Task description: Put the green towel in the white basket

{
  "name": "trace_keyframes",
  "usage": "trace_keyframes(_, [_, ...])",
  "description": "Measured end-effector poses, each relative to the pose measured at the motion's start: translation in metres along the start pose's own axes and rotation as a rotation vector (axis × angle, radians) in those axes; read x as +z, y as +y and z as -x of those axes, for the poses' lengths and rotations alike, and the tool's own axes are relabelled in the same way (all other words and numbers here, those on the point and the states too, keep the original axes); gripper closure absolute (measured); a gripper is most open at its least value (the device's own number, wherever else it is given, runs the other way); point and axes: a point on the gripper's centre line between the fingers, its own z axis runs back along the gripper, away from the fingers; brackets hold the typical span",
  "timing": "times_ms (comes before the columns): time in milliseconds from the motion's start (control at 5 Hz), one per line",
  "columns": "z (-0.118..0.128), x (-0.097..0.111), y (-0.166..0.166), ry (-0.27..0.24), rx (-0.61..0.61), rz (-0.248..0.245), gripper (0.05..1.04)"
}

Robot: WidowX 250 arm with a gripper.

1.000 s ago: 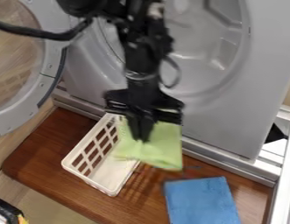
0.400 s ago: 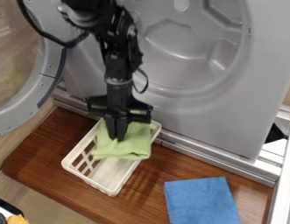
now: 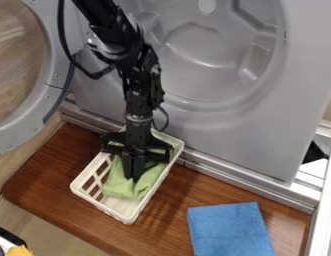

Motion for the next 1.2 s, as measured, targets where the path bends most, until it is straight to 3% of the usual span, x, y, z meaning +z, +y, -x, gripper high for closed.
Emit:
trace_keyframes(200, [-0.001,-0.005,0.0,0.002,-0.004,0.013,0.876])
trace_keyframes(400, [0.004,-0.007,0.003,0.005,-0.011,0.011,0.622])
trace_keyframes(600, [0.007,0.002,0.004,-0.012,-0.022,0.014,0.31])
trace_keyframes(800, [0.014,0.016,0.005,-0.035,-0.024,0.027,0.088])
trace_keyframes(1200, [0.028,0.056,0.009,-0.119,-0.027,0.045,0.083])
